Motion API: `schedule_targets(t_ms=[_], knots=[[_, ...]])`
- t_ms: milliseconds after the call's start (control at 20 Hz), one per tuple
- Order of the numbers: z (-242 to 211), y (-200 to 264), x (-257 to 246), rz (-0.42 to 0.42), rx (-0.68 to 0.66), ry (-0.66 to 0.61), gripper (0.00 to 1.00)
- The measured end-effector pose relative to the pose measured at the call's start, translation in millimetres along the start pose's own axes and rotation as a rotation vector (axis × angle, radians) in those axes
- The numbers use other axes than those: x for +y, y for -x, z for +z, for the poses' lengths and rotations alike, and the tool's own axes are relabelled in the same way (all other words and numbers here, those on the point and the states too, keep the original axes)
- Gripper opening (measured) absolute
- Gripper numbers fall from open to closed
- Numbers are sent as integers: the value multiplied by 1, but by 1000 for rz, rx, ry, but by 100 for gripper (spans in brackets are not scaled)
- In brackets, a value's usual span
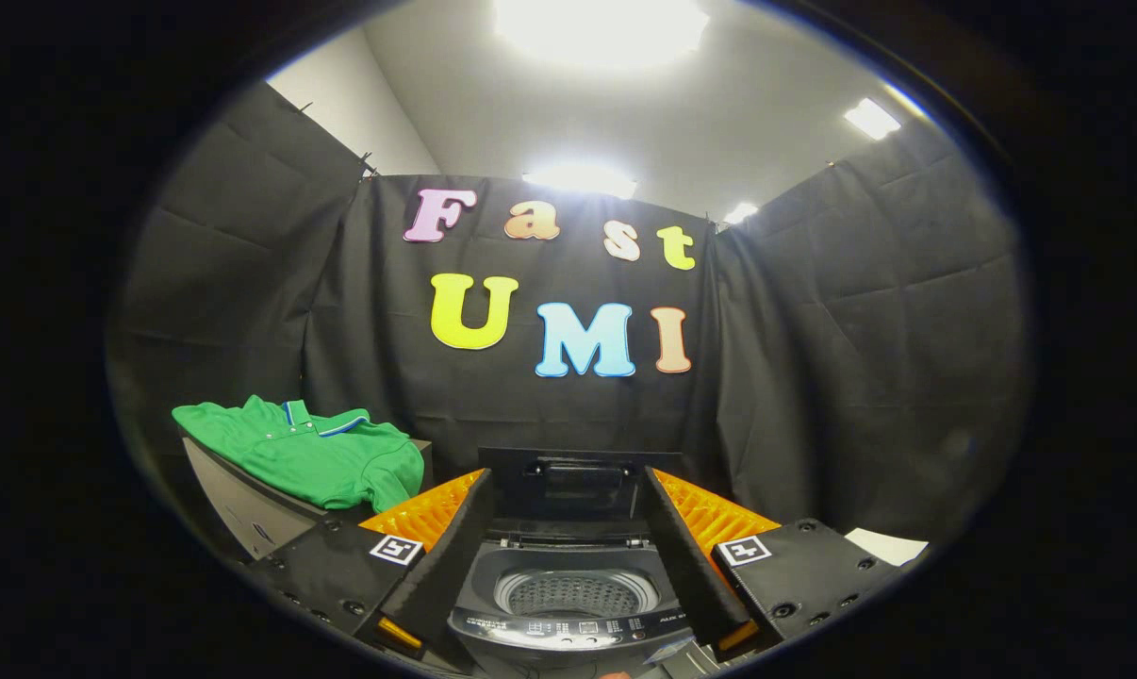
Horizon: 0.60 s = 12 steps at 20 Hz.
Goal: Put the clothes into the washing machine and then close the washing machine lid.
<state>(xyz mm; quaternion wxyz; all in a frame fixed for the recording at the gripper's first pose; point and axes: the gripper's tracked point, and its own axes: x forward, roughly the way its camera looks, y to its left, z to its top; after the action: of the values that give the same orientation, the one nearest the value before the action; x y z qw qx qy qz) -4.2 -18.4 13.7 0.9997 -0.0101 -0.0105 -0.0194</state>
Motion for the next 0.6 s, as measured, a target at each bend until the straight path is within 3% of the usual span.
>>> schedule_targets(t_ms=[600], knots=[[26,-5,8,29,-39,-16,98]])
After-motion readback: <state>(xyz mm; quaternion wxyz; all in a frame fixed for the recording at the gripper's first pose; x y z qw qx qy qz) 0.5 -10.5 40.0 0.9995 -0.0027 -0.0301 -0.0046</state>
